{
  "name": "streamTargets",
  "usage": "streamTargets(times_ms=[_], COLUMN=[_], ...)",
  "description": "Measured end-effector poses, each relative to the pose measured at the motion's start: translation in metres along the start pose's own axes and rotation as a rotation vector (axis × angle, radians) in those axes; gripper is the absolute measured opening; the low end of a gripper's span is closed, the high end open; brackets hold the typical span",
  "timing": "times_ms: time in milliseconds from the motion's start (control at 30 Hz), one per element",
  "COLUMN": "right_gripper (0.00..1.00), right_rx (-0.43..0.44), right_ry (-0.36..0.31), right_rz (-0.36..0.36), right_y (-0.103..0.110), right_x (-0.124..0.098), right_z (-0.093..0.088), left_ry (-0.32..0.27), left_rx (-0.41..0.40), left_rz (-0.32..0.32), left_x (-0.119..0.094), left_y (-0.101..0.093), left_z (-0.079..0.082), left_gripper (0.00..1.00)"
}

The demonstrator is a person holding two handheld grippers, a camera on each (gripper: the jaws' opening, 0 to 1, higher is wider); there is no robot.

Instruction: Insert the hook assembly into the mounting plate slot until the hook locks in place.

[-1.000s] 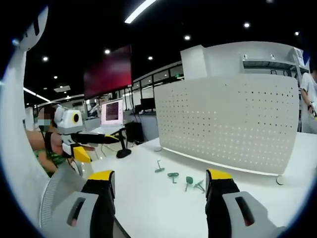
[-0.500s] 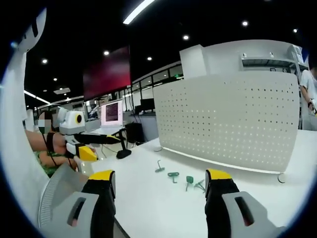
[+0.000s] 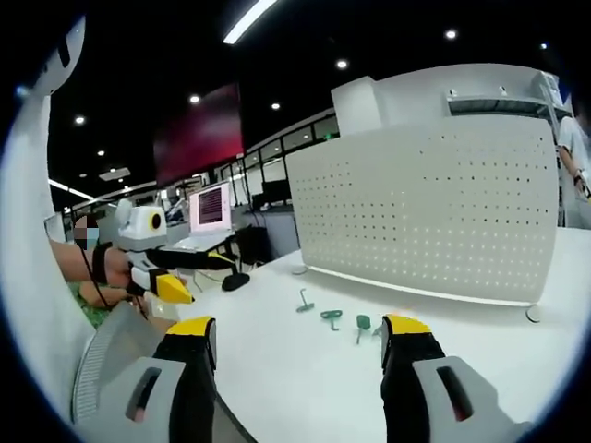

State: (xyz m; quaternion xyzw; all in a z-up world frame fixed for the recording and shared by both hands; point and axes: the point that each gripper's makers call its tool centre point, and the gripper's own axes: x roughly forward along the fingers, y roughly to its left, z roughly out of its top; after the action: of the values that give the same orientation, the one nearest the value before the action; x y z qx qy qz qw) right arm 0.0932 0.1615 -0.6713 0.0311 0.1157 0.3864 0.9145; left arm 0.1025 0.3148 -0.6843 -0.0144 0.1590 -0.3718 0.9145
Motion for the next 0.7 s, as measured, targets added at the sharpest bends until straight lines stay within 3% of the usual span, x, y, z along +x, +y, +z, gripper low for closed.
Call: streamTargets(times_ms=[700], right_gripper=[0.73], right_rx=[0.039], right_ry=[0.019], right_rz=[0.010], right_y=[0.001], right_x=[-0.001], right_z=[-0.010], left_ry=[0.058], left_rx=[-0.049], left_rz=[0.021], left_x=[0.017], left_y=[0.027], left_z=[-0.010], left_gripper=[0.88])
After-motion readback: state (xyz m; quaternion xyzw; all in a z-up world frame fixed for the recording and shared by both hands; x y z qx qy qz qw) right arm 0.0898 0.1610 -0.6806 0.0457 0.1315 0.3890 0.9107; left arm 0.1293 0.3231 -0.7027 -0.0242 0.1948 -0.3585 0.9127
